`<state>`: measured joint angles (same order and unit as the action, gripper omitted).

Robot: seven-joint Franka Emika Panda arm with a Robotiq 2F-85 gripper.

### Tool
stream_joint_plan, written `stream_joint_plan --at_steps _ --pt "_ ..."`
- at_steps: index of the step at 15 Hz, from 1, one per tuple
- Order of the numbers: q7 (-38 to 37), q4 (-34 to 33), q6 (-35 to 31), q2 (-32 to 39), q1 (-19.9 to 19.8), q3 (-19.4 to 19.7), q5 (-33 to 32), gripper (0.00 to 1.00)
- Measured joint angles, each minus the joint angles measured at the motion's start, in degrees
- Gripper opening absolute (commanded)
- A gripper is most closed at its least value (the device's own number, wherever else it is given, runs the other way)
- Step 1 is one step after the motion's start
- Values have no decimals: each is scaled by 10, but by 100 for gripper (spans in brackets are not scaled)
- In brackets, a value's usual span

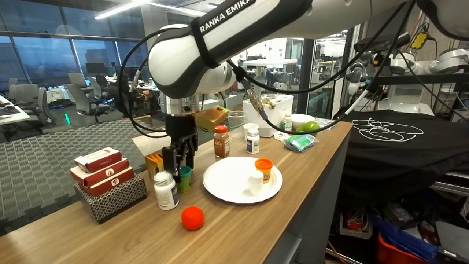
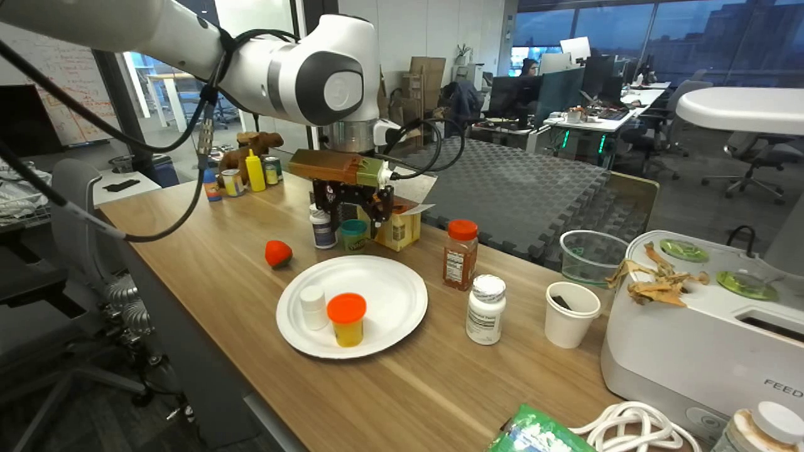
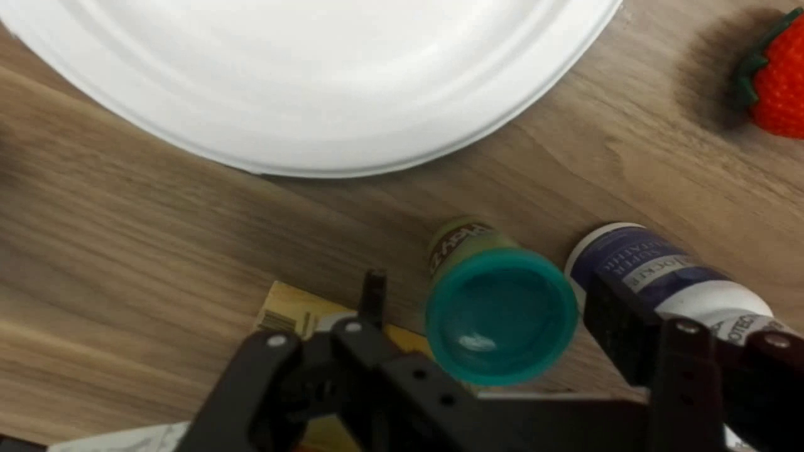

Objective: Put the bottles and red plushy on the plate

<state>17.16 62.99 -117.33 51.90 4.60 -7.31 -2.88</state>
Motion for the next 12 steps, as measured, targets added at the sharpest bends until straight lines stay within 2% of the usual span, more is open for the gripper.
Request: stream_joint_plan --at_steps 1,3,12 --pt "0 -3 1 2 0 0 0 42" --pt "0 -7 1 4 0 0 0 29" --pt "-8 0 0 -16 -14 15 0 28"
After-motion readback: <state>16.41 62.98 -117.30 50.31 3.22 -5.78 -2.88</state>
